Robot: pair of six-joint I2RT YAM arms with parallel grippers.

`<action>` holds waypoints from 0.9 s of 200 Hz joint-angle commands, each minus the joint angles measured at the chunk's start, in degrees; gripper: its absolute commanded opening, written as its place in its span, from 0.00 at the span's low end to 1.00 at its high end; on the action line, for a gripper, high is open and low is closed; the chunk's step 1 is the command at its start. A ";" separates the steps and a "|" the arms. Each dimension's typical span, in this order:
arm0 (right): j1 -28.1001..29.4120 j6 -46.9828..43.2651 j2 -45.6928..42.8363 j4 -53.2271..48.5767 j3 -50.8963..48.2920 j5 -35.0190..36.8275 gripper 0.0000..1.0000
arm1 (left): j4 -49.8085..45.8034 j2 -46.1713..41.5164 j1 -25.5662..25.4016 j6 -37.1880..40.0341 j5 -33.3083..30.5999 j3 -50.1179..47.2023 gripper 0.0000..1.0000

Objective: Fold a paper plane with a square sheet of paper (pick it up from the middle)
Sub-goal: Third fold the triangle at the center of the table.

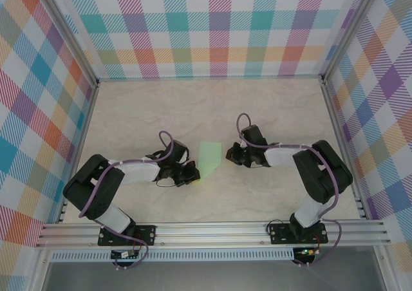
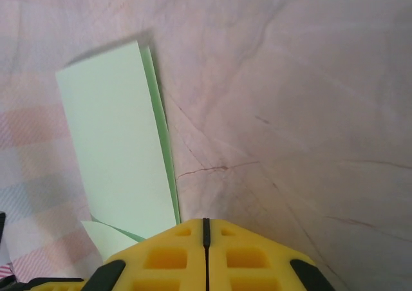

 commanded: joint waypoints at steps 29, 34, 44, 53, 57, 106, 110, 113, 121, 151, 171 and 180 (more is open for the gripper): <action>0.28 -0.35 -8.67 -5.28 -1.10 -1.90 0.30 | -5.21 -3.78 -0.14 3.35 -1.59 6.28 0.05; 0.41 -0.25 -9.01 -5.73 -1.26 -2.57 0.34 | -4.86 -3.93 -0.14 3.41 -1.77 6.57 0.06; 0.56 -0.24 -9.30 -6.43 -1.21 -3.96 0.40 | -4.67 -4.10 -0.14 3.67 -2.68 7.38 0.06; 0.76 -0.10 -9.27 -7.24 -1.00 -5.12 0.44 | -4.81 -3.68 -0.12 3.87 -3.49 8.03 0.06; 0.89 -0.03 -9.18 -7.48 -0.94 -5.64 0.46 | -4.85 -3.39 -0.14 3.86 -3.88 8.32 0.06; 2.75 0.07 -5.60 -9.09 1.92 -8.10 0.53 | -5.30 1.95 -0.14 3.70 -7.43 11.10 0.04; 2.87 0.10 -5.08 -9.14 2.24 -8.27 0.53 | -5.26 2.35 -0.07 3.72 -7.65 11.34 0.03; 3.01 0.11 -4.66 -9.18 2.51 -8.39 0.53 | -5.25 2.66 -0.13 3.68 -7.82 11.52 0.03; 3.28 0.25 -3.62 -9.28 3.26 -8.61 0.53 | -5.47 3.36 -0.14 3.66 -8.40 11.77 0.02; 4.23 0.73 -0.53 -9.26 5.20 -8.95 0.52 | -8.77 5.65 -0.14 3.76 -13.26 12.84 0.01; 4.78 0.89 0.96 -9.38 6.33 -9.21 0.52 | -8.70 7.12 -0.11 3.68 -13.94 12.47 0.00; 4.97 0.91 1.51 -9.63 6.78 -9.13 0.51 | -8.44 7.65 -0.05 3.57 -13.78 12.29 0.00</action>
